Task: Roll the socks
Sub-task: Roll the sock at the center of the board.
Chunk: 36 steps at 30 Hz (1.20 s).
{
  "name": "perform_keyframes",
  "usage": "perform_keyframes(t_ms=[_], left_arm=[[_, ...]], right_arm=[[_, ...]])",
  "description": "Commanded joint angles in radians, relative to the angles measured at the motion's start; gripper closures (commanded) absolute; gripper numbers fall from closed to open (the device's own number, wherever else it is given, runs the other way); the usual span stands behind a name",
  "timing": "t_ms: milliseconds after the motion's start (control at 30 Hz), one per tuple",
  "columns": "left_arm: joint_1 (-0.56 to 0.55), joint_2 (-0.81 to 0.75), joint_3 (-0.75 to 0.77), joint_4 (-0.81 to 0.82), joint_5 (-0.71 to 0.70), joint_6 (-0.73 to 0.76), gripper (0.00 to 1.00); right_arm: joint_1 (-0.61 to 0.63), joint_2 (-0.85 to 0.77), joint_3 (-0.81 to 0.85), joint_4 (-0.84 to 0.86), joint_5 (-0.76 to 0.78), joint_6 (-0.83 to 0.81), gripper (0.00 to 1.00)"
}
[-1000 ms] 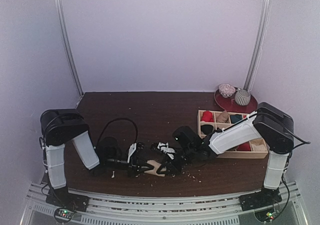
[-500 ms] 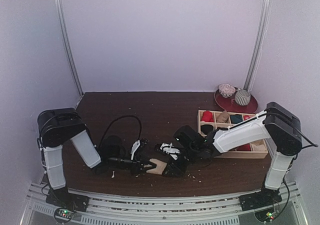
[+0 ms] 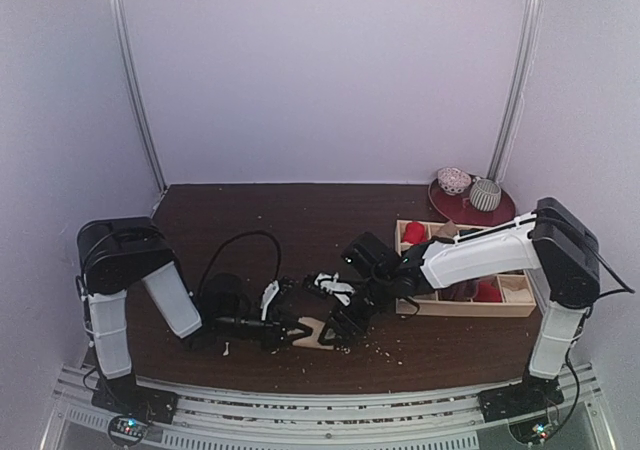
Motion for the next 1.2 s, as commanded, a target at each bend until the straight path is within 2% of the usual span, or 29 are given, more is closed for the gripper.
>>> perform_keyframes(t_ms=[0,500,867,933,1167], left_arm=[[0.006,0.096,-0.062,-0.394,-0.131,0.010,1.00],[0.005,0.092,-0.058,-0.402,-0.125,0.021,1.00],[0.006,0.100,-0.055,-0.399,-0.121,0.023,1.00],[0.006,0.101,-0.054,-0.399,-0.121,0.025,1.00],[0.006,0.074,-0.042,-0.408,-0.122,0.029,1.00]], right_arm=[[-0.025,0.049,0.001,-0.011,-0.059,0.009,0.30],[-0.028,0.128,0.007,0.096,-0.132,0.067,0.33],[-0.011,0.174,0.001,0.149,-0.195,0.102,0.49],[-0.004,0.181,0.000,0.150,-0.198,0.104,0.54],[-0.002,0.197,-0.021,0.153,-0.166,0.132,0.87]])
